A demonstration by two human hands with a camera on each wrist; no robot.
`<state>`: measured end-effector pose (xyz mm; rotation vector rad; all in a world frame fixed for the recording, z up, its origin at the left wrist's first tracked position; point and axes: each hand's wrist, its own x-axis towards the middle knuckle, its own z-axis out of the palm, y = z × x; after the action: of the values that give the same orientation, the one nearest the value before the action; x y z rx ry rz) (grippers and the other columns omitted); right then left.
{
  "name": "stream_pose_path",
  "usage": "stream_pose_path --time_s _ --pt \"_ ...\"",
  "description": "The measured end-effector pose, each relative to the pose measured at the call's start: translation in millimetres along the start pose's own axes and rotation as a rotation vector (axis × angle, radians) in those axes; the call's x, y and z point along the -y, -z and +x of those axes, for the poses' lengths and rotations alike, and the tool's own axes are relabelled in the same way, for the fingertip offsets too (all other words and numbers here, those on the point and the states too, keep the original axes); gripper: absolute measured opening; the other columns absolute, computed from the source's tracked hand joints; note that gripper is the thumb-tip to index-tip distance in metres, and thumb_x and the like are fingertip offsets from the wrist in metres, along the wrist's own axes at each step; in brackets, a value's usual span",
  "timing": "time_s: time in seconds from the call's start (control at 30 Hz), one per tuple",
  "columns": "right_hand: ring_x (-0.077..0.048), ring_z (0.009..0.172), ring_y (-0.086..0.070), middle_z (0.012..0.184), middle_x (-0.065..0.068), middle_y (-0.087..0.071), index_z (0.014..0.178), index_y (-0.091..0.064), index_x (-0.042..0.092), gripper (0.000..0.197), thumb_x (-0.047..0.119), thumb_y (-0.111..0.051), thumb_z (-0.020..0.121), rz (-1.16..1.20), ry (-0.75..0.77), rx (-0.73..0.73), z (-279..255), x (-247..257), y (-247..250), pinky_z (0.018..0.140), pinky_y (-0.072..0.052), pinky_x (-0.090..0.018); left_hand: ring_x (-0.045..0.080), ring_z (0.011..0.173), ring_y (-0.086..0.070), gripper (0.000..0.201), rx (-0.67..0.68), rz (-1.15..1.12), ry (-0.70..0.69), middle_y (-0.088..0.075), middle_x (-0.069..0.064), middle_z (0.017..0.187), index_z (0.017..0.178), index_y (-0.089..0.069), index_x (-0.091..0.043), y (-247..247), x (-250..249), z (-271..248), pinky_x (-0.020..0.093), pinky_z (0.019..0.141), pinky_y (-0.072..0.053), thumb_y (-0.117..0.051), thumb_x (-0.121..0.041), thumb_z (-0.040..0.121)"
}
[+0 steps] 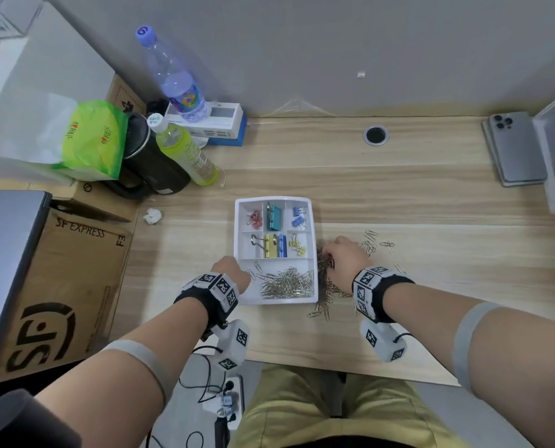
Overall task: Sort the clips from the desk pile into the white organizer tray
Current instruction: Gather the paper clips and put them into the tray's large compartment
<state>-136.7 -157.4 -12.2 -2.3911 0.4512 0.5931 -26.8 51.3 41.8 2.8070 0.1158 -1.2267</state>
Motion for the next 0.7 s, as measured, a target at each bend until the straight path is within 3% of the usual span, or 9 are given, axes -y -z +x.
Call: stream_pose_path --time_s 0.1,0.23,0.33,0.4,0.47,0.57,0.7 --pt "-0.025 0.107 -0.057 0.115 -0.005 -0.059 0.115 -0.065 0.015 0.033 0.003 -0.059 0.084 -0.024 -0.013 0.034 -0.5 -2.0 10.1 0.088 -0.043 -0.028 0.027 0.076 -0.054 0.026 -0.001 -0.02 0.014 -0.048 0.004 0.07 0.068 -0.04 -0.01 -1.2 -3.8 0.4 0.029 0.067 -0.045 -0.048 -0.009 0.092" --pt "-0.023 0.095 -0.063 0.115 -0.006 -0.066 0.117 -0.067 0.017 0.033 0.008 -0.062 0.085 -0.012 -0.043 0.033 -5.1 -5.5 25.3 0.081 -0.052 -0.028 0.027 0.073 -0.054 0.028 -0.005 -0.04 0.015 -0.047 0.005 0.068 0.066 -0.039 -0.01 -3.4 -7.8 -1.2 0.029 0.068 -0.046 -0.048 -0.009 0.093" --pt "-0.02 0.089 -0.065 0.121 -0.005 -0.065 0.123 -0.065 0.018 0.039 0.013 -0.064 0.085 0.012 -0.059 0.039 -8.3 -2.7 34.8 0.074 -0.05 -0.024 0.026 0.072 -0.054 0.028 -0.008 -0.05 0.011 -0.047 0.004 0.067 0.066 -0.039 -0.01 -3.7 -8.0 -2.6 0.028 0.068 -0.045 -0.048 -0.01 0.093" --pt "-0.021 0.101 -0.064 0.124 -0.004 -0.064 0.122 -0.066 0.017 0.037 0.015 -0.065 0.084 0.018 -0.039 0.025 -9.4 2.1 39.4 0.083 -0.051 -0.026 0.022 0.065 -0.051 0.029 -0.015 -0.056 0.007 -0.047 0.004 0.066 0.066 -0.04 -0.01 -3.2 -8.0 -3.6 0.028 0.066 -0.044 -0.048 -0.01 0.093" --pt "-0.021 0.109 -0.061 0.125 -0.003 -0.065 0.119 -0.067 0.017 0.035 0.017 -0.067 0.084 0.021 -0.005 0.01 -10.8 9.6 40.4 0.09 -0.05 -0.027 0.023 0.068 -0.052 0.028 -0.017 -0.057 0.003 -0.047 0.004 0.066 0.066 -0.04 -0.01 -3.0 -7.8 -4.4 0.028 0.066 -0.044 -0.049 -0.011 0.093" --pt "-0.019 0.11 -0.06 0.126 -0.002 -0.063 0.12 -0.066 0.018 0.035 0.019 -0.067 0.084 0.025 0.045 0.019 -11.0 24.9 35.3 0.083 -0.045 -0.022 0.026 0.076 -0.052 0.028 -0.015 -0.06 -0.011 -0.046 0.003 0.067 0.066 -0.039 -0.01 -2.0 -7.6 -5.6 0.028 0.068 -0.044 -0.048 -0.01 0.093" --pt "-0.019 0.106 -0.062 0.122 -0.004 -0.065 0.121 -0.066 0.016 0.036 0.021 -0.068 0.086 0.042 0.147 0.073 -7.7 47.8 17.3 0.089 -0.047 -0.025 0.026 0.077 -0.052 0.027 -0.002 -0.053 -0.028 -0.046 0.003 0.068 0.067 -0.039 -0.011 -1.3 -4.9 -5.3 0.028 0.068 -0.044 -0.047 -0.01 0.093"
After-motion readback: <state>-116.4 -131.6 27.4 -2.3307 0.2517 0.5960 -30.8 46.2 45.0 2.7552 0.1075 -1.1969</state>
